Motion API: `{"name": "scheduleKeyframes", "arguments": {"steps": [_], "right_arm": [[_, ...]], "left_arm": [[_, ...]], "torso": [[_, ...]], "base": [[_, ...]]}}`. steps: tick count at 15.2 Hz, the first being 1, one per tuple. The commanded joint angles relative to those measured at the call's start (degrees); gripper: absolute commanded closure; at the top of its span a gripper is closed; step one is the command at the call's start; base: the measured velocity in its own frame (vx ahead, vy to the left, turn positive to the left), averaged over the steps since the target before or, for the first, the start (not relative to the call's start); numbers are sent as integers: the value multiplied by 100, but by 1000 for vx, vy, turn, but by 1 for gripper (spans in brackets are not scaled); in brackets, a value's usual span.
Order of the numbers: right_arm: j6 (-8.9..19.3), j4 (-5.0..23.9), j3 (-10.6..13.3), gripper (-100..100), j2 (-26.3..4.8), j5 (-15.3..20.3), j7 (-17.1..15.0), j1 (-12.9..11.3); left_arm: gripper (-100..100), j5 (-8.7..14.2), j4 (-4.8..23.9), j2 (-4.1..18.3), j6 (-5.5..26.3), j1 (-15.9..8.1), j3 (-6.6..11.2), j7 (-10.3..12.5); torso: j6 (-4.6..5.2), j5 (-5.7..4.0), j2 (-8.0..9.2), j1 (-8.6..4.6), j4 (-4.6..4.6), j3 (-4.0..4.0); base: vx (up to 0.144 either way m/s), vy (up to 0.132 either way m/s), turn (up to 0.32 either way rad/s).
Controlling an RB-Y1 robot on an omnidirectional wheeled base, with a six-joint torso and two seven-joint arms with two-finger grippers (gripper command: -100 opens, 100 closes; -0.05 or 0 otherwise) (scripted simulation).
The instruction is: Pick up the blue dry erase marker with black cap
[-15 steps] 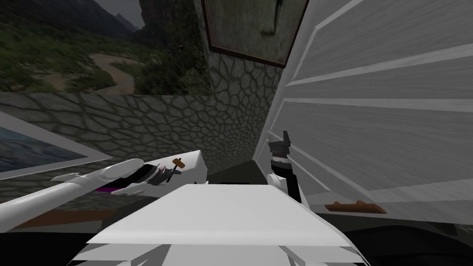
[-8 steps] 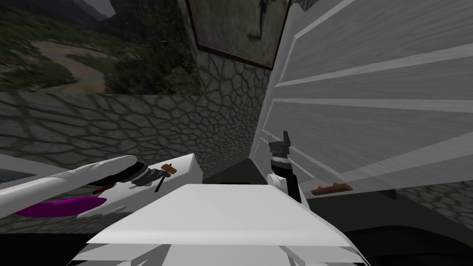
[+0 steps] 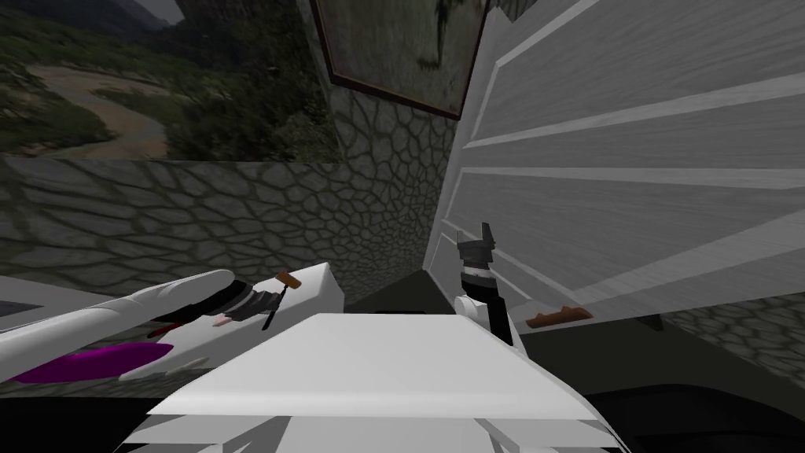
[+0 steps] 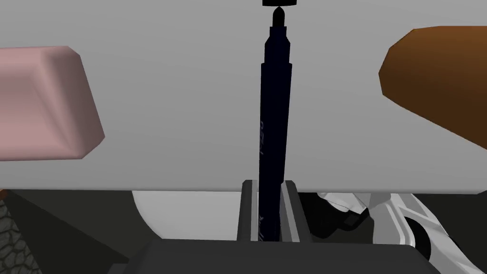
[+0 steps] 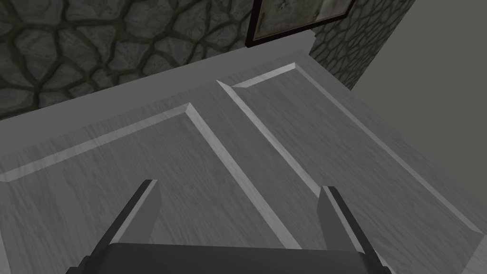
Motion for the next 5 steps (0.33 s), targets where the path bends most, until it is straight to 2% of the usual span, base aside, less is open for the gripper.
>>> {"name": "scheduleKeyframes", "arguments": {"steps": [1,2,3,4,5], "right_arm": [[0,0,0,0,0,0,0,0],[0,0,0,0,0,0,0,0],[0,0,0,0,0,0,0,0],[0,0,0,0,0,0,0,1],[0,0,0,0,0,0,0,1]], "left_arm": [[100,0,0,0,0,0,0,0],[100,1,-3,-2,-1,-1,0,-1],[100,97,-84,161,-141,0,90,25],[100,125,-101,212,-199,-16,115,29],[100,83,-72,130,-90,11,75,12]], "torso": [[0,0,0,0,0,0],[-3,-1,0,2,0,0],[-4,-1,1,2,0,0],[-7,-6,1,0,1,1],[-7,-7,1,-2,2,1]], "base": [[0,-1,-12],[0,0,0],[2,-3,61],[5,-5,100],[5,-3,34]]}}
